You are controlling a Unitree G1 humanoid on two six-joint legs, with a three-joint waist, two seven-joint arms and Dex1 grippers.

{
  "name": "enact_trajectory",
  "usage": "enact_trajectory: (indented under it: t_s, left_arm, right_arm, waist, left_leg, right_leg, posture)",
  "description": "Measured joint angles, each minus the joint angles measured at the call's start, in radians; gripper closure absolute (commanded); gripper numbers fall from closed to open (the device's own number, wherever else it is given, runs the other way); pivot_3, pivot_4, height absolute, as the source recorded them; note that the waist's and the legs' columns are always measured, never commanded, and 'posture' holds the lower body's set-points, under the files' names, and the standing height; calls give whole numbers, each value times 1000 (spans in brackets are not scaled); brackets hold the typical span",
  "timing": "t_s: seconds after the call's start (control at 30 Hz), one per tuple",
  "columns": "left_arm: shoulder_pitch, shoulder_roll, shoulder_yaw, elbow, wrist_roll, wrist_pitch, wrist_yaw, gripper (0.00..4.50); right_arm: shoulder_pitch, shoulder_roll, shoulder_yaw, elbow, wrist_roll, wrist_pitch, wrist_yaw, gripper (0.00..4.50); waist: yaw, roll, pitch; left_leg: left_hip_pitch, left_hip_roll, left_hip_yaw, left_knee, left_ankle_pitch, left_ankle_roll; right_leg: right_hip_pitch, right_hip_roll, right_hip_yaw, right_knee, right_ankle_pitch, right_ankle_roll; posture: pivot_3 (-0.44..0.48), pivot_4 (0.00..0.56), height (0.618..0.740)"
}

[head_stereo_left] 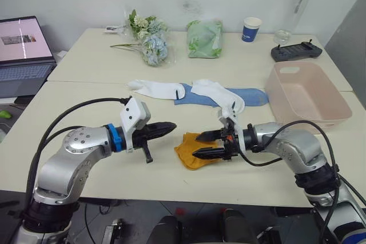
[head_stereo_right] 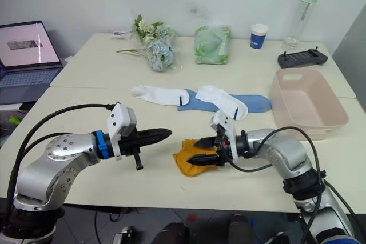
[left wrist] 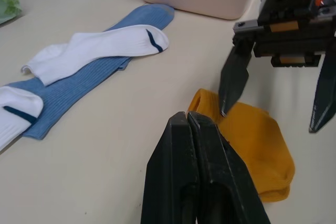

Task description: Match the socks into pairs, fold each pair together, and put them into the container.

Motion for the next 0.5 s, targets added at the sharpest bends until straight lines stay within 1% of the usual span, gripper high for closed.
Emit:
enact_trajectory:
  t_s: [0.1,0.17,0.23,0.3,0.4,0.5]
  left_arm:
    - [-19,-22,-54,-6,-22,27,-3,4500]
    - [-32,-53,-119,-6,-14,29,0,4500]
    - [-35,-79,-206,28,34,-2,0,4500]
    - [-34,-105,-276,102,102,-57,8,4500]
    - [-43,-130,-324,212,179,-133,19,4500]
    - [-50,-118,-351,324,264,-240,20,4500]
  right_arm:
    - [2,-34,-78,-17,40,45,-17,1110]
    - [22,-79,-94,-18,25,47,-36,1110]
    - [50,-99,-106,-4,-7,48,-79,1110]
    - [55,-83,-114,18,-46,55,-158,1110]
    - [56,-80,-122,29,-65,91,-201,1110]
    - [62,-59,-125,16,-40,147,-214,1110]
  waist:
    - [1,0,0]
    - [5,0,0]
    - [5,0,0]
    - [-1,0,0]
    - [-4,0,0]
    - [-3,0,0]
  left_leg:
    - [0,-1,0,0,0,0]
    - [0,-1,1,0,0,0]
    - [0,-1,1,0,0,0]
    - [0,0,3,0,0,0]
    - [1,0,3,0,0,0]
    - [0,0,3,0,0,0]
  right_leg:
    - [1,0,0,-1,0,0]
    - [1,0,0,-1,0,0]
    - [1,0,0,-1,0,0]
    - [0,0,2,1,0,0]
    - [-1,0,1,1,1,-1]
    - [-1,0,1,1,1,-1]
  posture:
    - [0,150,740]
    - [0,150,740]
    - [0,150,740]
    - [0,150,740]
    - [0,150,740]
    - [0,150,740]
